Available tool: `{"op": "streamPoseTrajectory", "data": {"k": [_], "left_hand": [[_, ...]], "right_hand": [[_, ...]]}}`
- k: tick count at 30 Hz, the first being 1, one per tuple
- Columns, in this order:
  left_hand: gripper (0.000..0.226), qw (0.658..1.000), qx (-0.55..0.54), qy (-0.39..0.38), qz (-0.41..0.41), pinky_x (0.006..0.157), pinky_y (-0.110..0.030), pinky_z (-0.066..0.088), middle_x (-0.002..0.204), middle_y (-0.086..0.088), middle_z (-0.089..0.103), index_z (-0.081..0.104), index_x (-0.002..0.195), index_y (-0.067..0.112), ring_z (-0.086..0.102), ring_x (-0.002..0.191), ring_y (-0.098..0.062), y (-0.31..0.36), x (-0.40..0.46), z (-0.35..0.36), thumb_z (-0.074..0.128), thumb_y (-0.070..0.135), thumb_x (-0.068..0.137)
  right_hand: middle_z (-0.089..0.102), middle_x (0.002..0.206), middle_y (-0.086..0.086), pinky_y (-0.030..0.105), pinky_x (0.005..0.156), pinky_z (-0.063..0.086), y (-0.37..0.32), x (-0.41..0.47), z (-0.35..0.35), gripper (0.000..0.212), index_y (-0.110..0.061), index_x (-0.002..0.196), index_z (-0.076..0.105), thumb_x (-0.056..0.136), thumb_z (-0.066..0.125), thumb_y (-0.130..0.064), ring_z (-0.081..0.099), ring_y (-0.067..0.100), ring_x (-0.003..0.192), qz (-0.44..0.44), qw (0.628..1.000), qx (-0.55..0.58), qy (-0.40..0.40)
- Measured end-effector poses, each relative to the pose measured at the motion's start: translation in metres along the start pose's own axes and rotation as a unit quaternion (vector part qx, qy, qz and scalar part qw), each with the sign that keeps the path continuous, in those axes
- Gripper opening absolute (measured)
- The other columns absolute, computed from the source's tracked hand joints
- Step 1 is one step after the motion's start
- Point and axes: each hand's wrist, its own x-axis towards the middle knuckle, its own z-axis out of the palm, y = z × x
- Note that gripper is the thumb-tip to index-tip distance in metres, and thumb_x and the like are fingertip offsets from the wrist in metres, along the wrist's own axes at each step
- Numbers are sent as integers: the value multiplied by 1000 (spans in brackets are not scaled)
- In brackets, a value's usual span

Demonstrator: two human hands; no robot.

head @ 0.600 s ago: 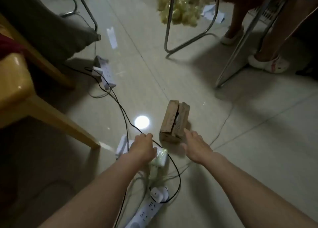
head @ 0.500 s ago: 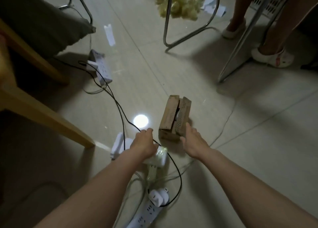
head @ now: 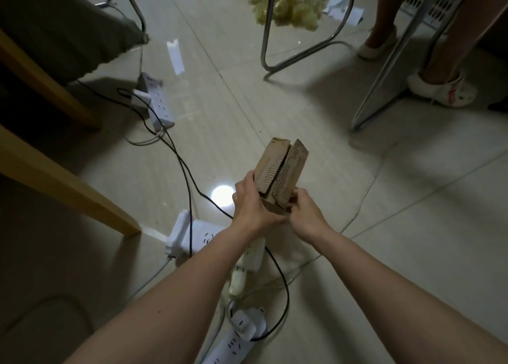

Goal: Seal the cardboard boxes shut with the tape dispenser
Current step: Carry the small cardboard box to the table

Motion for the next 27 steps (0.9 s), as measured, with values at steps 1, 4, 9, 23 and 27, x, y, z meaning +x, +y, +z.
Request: {"op": "streamPoseTrajectory", "data": {"k": [1,4,9,23,27], "left_hand": [[120,1000,7,16,5,96,-30,37,128,-2,29,17,145,29,30,120,-19,6,-2,-3,91,38,51],[120,997,8,72,9,88,-27,34,117,2,24,13,144,39,27,112,-18,33,-13,-28,88,44,50],[104,991,-6,136,-14,90,-23,32,111,2,28,26,141,36,34,110,-18,120,-55,-114,78,54,53],[98,983,55,27,172,106,-35,40,126,5,28,28,136,39,31,119,-13,483,-242,-492,87,33,58],[94,968,88,-15,233,100,-16,37,129,15,21,24,129,54,27,122,-6,570,-286,-573,87,33,62]], "right_hand": [[47,136,11,24,96,40,-8,-6,-3,44,-5,133,39,91,38,7,48,19,117,-19,1000,-9,5],[34,140,8,25,102,38,-47,-35,-19,47,-7,137,36,91,36,5,43,21,126,-70,997,-19,8],[29,139,8,7,86,44,-152,-111,-71,43,-6,135,37,93,41,2,44,19,122,-134,991,8,-4],[9,151,-11,37,114,26,-523,-370,-339,94,-31,147,14,78,77,-24,15,15,142,-324,922,-213,26],[5,150,-17,37,114,30,-603,-443,-405,102,-40,146,10,73,80,-23,19,14,139,-351,915,-199,9]]}}
